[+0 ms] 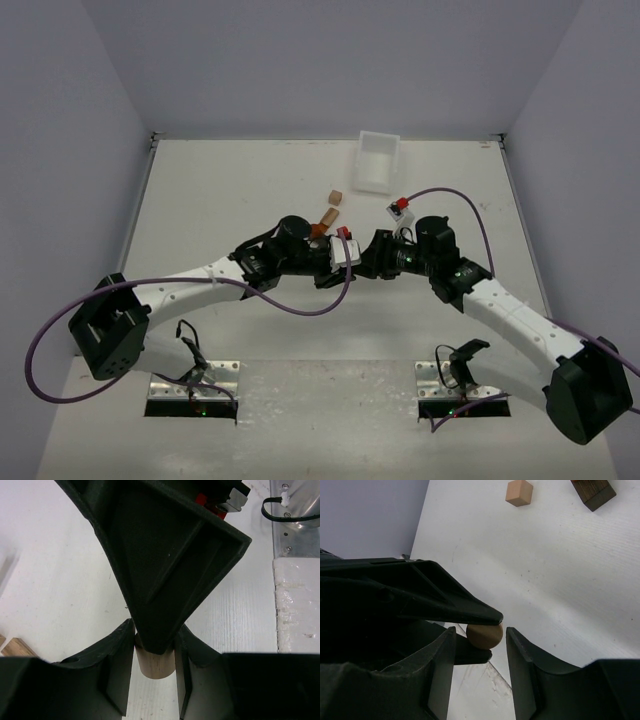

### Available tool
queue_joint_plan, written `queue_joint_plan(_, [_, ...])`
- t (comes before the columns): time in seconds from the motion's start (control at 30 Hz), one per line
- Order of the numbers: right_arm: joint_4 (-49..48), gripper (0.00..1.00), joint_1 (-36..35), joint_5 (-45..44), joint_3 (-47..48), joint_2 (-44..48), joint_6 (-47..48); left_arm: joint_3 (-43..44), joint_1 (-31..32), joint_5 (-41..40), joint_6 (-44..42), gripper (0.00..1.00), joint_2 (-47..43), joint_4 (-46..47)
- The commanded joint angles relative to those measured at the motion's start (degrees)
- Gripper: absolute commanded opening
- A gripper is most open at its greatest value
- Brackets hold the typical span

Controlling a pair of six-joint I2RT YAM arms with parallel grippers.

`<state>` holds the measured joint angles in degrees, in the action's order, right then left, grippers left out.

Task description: Build the wood block tower

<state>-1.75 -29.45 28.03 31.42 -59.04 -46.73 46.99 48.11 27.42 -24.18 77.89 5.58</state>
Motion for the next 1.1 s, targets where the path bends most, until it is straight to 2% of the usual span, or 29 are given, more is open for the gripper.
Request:
queue_joint_plan(0.0, [-0.5,0.46,-1.0,1.4,1.5,-1.2,-0.6,3.9,0.7,-1.8,0.2,0.0,0.0,3.9])
queue_joint_plan(0.2, [-1.5,0.45,-0.9,2.0,1.5,-2.5,-3.3,4.5,1.2,-3.9,0.8,0.0,0.2,5.1])
queue_joint_plan(0.37, [-3.9,0.36,-0.9,3.0,1.3,-3.3,-5.9,4.9,1.6,-5.7,0.9,0.0,0.8,5.5])
queue_joint_plan(0.53, [-4.3,0.23,-1.0,3.3,1.8,-3.2,-6.6,5.1,1.9,-7.7,2.1,0.0,0.9,6.7])
queue_joint_plan(0.67, [-4.2,0.01,-1.0,1.1,1.6,-2.3,-6.1,5.0,2.2,-9.0,2.3,0.0,0.8,6.9])
queue_joint_plan(0.97, [-1.1,0.0,-1.0,-4.7,3.5,-0.7,-2.0,3.2,2.2,-8.9,3.0,0.0,0.4,8.4])
queue_joint_plan(1.0, [-0.7,0.0,-1.0,-5.3,3.6,-0.6,-1.3,3.1,2.2,-9.0,3.2,0.02,0.2,8.4])
queue_joint_plan(1.07, [0.3,0.0,-1.0,-7.6,4.1,-0.3,0.0,2.9,2.2,-9.8,3.7,0.14,-0.7,8.3])
